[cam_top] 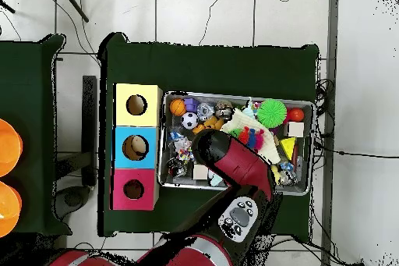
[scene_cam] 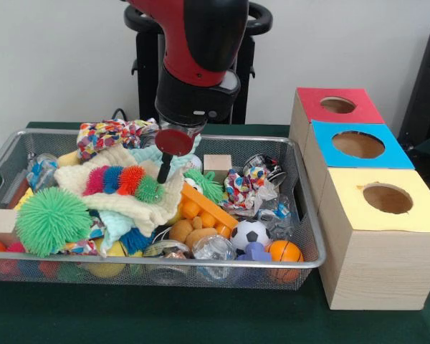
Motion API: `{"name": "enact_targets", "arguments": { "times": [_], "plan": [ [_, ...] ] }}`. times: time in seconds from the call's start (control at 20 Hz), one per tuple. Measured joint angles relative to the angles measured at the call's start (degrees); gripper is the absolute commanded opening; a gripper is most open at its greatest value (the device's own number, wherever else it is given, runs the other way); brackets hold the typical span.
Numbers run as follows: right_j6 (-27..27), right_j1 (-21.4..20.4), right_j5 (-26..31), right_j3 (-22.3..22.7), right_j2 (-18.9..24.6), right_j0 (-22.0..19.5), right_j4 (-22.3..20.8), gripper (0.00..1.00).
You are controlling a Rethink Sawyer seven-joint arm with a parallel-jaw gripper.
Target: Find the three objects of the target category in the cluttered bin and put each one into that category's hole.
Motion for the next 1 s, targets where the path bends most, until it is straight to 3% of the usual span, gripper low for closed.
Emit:
{"name": "enact_targets", "arguments": {
  "times": [0.25,0.7,1.0],
  "plan": [
    [0.30,-0.77,1.62,-0.84,-1.98,0.75,-0.02,1.00],
    [0.30,-5.40,1.02,-0.90,-1.05,-0.41,1.10,1.00],
    [0.30,-11.13,-5.88,0.49,6.18,-5.68,3.06,1.00]
  ]
}}
